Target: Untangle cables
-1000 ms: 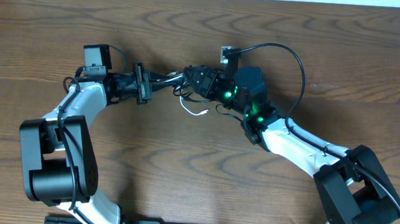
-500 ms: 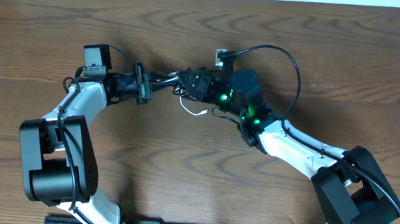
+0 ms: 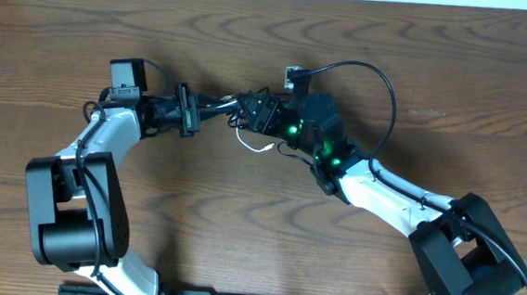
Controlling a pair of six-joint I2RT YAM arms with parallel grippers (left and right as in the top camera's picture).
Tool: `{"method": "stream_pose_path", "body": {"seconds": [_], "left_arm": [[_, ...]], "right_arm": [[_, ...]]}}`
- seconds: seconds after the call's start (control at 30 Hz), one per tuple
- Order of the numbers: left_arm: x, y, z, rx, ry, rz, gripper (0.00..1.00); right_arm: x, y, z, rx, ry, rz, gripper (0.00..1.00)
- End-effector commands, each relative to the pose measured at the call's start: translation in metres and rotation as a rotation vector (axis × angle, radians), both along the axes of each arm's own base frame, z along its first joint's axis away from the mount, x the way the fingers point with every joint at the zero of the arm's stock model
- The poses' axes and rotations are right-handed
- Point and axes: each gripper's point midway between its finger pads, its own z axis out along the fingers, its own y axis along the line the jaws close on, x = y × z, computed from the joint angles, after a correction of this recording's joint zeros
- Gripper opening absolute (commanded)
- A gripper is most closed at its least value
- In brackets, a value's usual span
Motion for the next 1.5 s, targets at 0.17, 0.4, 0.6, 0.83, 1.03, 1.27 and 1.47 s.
{"method": "stream_pose_path", "body": {"seconds": [0.17,0.4,0.6,0.83,1.03,1.27,1.47], "left_arm": [[-0.001,-0.001,0.010,-0.013,-0.028,-0.011,0.08],[-0.001,-0.001,0.010,-0.013,-0.028,-0.011,0.08],[-0.001,-0.001,0.010,-0.013,-0.028,-0.011,0.08],[-0.001,-0.001,0.010,-0.013,-0.028,-0.011,0.08],[-0.001,-0.001,0.010,-0.013,-0.028,-0.011,0.08],[-0.001,-0.001,0.010,-0.013,-0.028,-0.011,0.08],[-0.001,-0.001,0.010,-0.013,-0.028,-0.011,0.08]], "right_arm": [[0.002,0.001,0.009,-0.015,-0.049,-0.029,0.37],[0.003,0.004,0.001,-0.021,-0.046,-0.035,0.36],[0.006,0.008,0.005,0.010,-0.078,-0.027,0.36],[0.002,0.010,-0.003,-0.008,-0.051,-0.018,0.36],[-0.008,0.020,-0.003,-0.010,-0.052,0.004,0.35],[-0.008,0.020,-0.022,-0.044,-0.024,0.005,0.33],[-0.003,0.021,-0.019,-0.025,-0.049,-0.006,0.31]]}}
